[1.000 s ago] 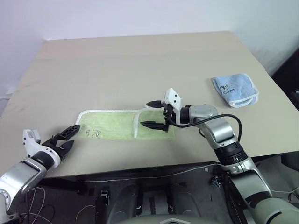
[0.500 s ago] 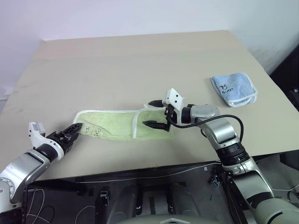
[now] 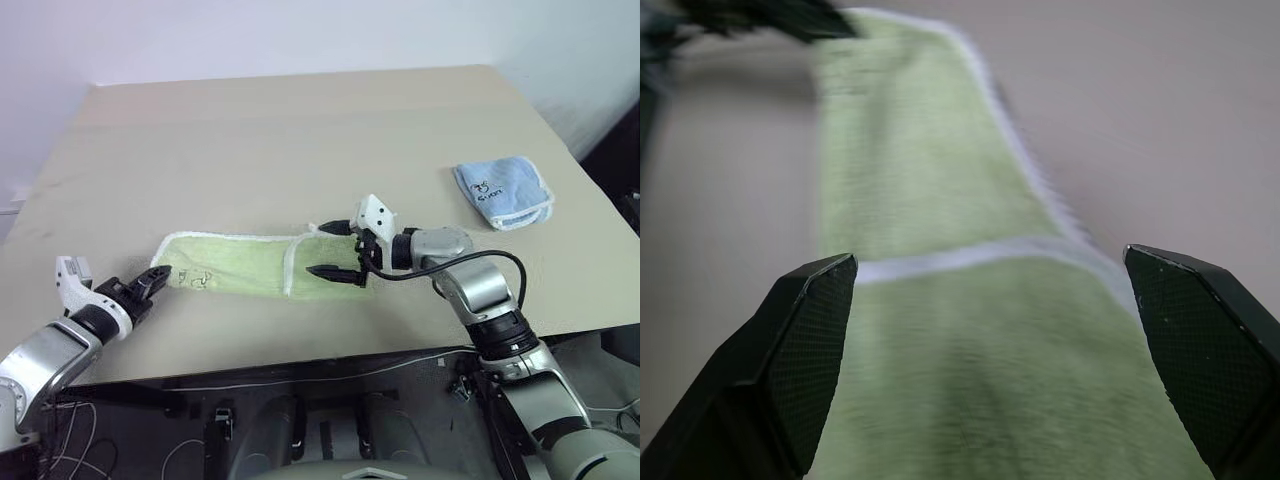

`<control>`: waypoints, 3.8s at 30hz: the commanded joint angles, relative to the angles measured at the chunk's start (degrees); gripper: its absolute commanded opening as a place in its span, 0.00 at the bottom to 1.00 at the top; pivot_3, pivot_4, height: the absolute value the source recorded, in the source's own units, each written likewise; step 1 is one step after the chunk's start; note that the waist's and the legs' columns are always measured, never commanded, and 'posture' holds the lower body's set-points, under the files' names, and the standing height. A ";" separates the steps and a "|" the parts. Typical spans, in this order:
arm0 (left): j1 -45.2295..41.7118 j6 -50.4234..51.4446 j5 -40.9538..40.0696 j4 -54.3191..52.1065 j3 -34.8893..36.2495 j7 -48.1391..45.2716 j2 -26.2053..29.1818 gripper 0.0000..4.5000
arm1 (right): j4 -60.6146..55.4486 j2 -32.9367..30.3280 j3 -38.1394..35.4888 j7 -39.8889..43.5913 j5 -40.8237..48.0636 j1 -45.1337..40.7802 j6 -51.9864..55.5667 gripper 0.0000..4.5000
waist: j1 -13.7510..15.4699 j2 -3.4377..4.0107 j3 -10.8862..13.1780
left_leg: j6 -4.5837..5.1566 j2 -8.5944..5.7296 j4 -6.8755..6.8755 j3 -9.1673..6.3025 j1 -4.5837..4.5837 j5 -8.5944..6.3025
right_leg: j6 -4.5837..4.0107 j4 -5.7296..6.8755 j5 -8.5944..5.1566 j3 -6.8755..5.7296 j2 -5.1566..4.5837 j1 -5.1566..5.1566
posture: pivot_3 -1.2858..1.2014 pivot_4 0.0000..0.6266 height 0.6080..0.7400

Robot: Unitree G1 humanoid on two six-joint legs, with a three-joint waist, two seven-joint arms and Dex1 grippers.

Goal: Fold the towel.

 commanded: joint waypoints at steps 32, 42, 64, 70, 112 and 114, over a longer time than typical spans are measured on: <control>-45.73 20.08 39.58 8.22 -37.39 -44.91 -2.29 0.01 | -1.18 -8.10 -15.14 -11.04 0.80 3.52 -0.37 1.00 | 0.04 -0.08 0.06 | -0.11 -0.03 -0.21 0.06 -0.09 0.12 | 0.21 0.04 0.11 0.04 0.06 0.00 | 0.52 0.24 1.00; -48.71 26.23 43.53 6.10 -39.13 -49.90 -7.05 0.01 | -0.60 -8.10 -15.67 -14.15 0.12 4.21 -1.19 1.00 | 0.10 -0.08 0.07 | -0.11 -0.03 -0.16 0.05 -0.10 0.12 | 0.24 0.07 0.12 0.04 0.05 0.01 | 0.52 0.24 1.00; -47.99 25.73 54.66 7.69 -38.09 -49.26 -18.16 0.17 | 1.15 -7.94 -14.51 -16.49 -1.56 3.93 -2.62 1.00 | 0.10 -0.08 0.07 | -0.06 -0.03 0.17 0.02 -0.09 0.14 | 0.27 0.24 0.14 0.00 0.08 0.12 | 0.52 0.24 1.00; -47.98 26.89 53.38 6.02 -35.12 -50.03 -18.21 0.61 | 1.83 -7.86 -14.80 -16.38 -1.31 3.35 -2.70 1.00 | 0.10 -0.08 0.07 | -0.05 -0.03 0.23 0.00 -0.08 0.15 | 0.27 0.26 0.14 -0.02 0.08 0.16 | 0.52 0.24 1.00; -25.20 -33.51 88.85 12.28 -43.56 -71.56 -10.74 0.02 | -1.99 8.05 -5.16 -27.07 6.70 10.37 16.48 0.00 | -0.03 -0.03 0.03 | -0.02 -0.02 0.16 -0.01 -0.06 0.06 | 0.24 0.22 0.14 -0.03 0.03 0.15 | 0.52 0.24 1.00; -24.55 -34.92 89.34 14.59 -43.49 -71.70 -11.62 0.02 | -0.66 7.27 -4.64 -26.69 5.17 11.20 14.70 0.00 | -0.07 -0.06 0.00 | -0.02 -0.04 0.19 0.00 -0.05 0.06 | 0.23 0.23 0.13 -0.02 0.02 0.16 | 0.52 0.24 1.00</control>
